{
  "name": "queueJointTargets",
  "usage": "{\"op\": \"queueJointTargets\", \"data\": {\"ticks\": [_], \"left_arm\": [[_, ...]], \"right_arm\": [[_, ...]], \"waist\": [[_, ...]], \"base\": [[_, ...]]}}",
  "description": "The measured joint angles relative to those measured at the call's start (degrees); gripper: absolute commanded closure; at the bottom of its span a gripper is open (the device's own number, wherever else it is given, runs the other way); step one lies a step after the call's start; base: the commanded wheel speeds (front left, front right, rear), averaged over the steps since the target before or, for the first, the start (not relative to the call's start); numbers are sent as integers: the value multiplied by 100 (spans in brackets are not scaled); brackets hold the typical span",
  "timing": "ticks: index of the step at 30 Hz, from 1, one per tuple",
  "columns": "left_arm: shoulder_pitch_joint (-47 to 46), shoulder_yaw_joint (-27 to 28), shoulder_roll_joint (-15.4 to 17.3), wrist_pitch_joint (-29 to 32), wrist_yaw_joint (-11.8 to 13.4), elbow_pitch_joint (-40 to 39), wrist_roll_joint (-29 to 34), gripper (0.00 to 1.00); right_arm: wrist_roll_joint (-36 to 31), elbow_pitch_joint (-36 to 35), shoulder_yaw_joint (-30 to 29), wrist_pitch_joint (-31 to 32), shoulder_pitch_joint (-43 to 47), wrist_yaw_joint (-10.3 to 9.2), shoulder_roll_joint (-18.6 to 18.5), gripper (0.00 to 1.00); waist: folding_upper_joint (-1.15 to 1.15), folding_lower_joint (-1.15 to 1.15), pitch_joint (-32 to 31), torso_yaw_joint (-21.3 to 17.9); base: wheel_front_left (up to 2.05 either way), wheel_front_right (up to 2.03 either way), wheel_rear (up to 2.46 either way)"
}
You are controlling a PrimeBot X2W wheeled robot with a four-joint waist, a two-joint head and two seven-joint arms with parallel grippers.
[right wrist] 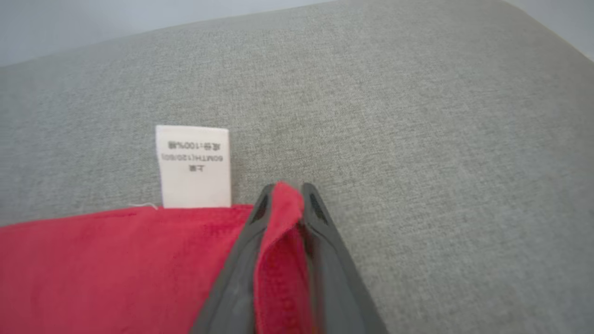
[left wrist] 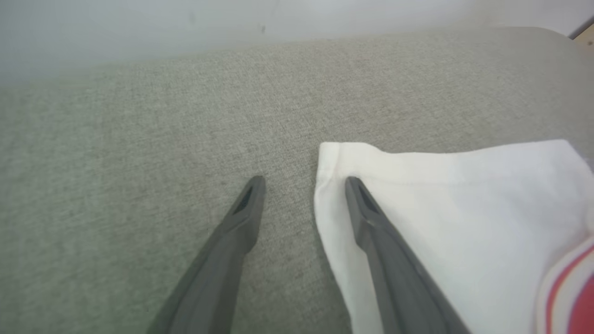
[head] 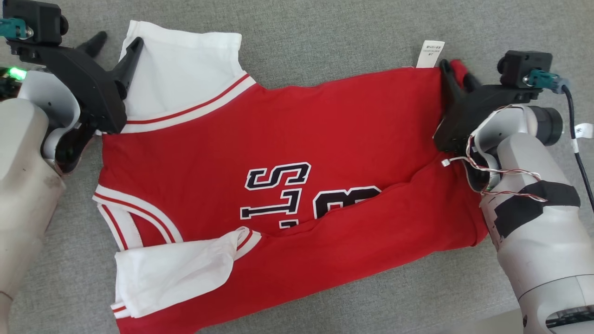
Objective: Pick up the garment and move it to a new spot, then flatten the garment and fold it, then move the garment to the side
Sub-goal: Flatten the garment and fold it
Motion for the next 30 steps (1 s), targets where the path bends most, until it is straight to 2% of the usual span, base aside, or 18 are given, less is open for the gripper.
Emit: {"op": "queueJointTargets", "data": {"ticks": [5,14,21,25,30], "left_arm": [[-12,-211,-25,-168,0,68,-182,100],[-62,-458,13,-891,0,-232,-586,100],[547,-679,380,-1546,0,-1181,-881,100],[1102,-619,604,-1789,2,-1860,-990,100],[2043,-336,848,-1917,364,-2841,-1007,100]], "right_arm": [[177,13,246,-100,-20,4,-68,100],[420,-99,635,-565,42,4,-315,100],[622,-344,958,-917,534,4,-634,100],[715,-527,1067,-1074,908,4,-833,100],[813,-727,1068,-1262,1325,4,-976,100]], "waist": [[0,1,-49,15],[0,1,-360,151],[0,0,-763,302],[-1,-1,-978,401],[-1,-1,-1136,554]], "base": [[0,0,0],[0,0,0],[0,0,0],[0,0,0],[0,0,0]]}}
